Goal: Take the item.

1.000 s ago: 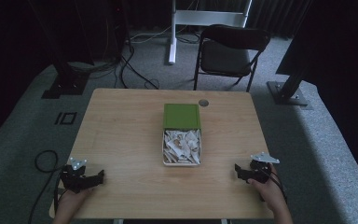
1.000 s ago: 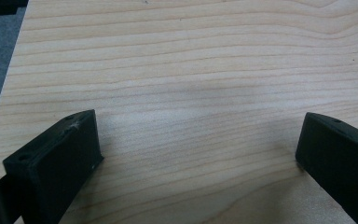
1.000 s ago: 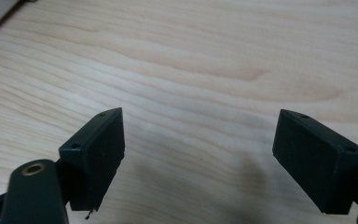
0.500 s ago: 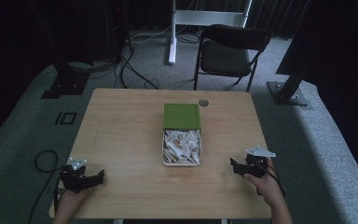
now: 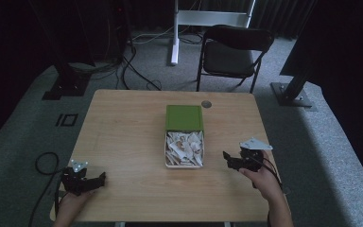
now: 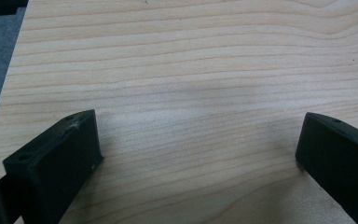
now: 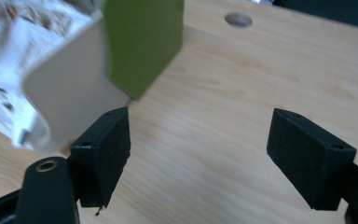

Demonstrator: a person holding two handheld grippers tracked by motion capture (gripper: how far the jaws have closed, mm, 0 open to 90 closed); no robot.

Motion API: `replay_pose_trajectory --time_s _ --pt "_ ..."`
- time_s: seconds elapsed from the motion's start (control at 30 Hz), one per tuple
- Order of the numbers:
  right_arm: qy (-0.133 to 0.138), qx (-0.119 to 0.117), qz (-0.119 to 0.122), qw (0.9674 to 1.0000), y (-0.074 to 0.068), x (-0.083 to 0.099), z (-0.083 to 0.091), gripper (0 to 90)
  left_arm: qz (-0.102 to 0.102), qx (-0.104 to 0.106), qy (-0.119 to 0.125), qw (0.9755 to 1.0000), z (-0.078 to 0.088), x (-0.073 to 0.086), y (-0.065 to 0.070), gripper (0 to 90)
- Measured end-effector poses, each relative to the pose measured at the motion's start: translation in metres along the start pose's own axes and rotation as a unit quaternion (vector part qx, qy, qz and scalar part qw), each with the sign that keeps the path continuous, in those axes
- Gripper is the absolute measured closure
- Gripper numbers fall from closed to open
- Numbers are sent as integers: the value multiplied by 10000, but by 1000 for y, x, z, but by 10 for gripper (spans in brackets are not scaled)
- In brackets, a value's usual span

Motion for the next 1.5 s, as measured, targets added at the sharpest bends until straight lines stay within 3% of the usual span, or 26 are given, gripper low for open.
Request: replay_pose_trajectory --time_s 0.4,0.67,1.23,1.5 --pt "313 -297 125 9990 -15 -39 -3 217 2 0 1 10000 0 0 0 6" --pt "462 -513 363 9970 -31 -62 -8 222 3 2 2 10000 0 0 0 7" --pt "619 -1091 785 9890 -78 -91 -30 256 -8 0 6 10000 0 0 0 7" --pt "568 -1226 1097 9847 -99 -98 -42 375 4 3 8 10000 0 0 0 7"
Point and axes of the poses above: each handheld gripper's, and its own axes: z roughly backward along the jaws, x roughly out of its underside, y roughly to its right, the point moved 3 cm from there along -z, roughly forward along the jaws, and after that the axes turned 14 degrees about z, right-handed, at the moved point
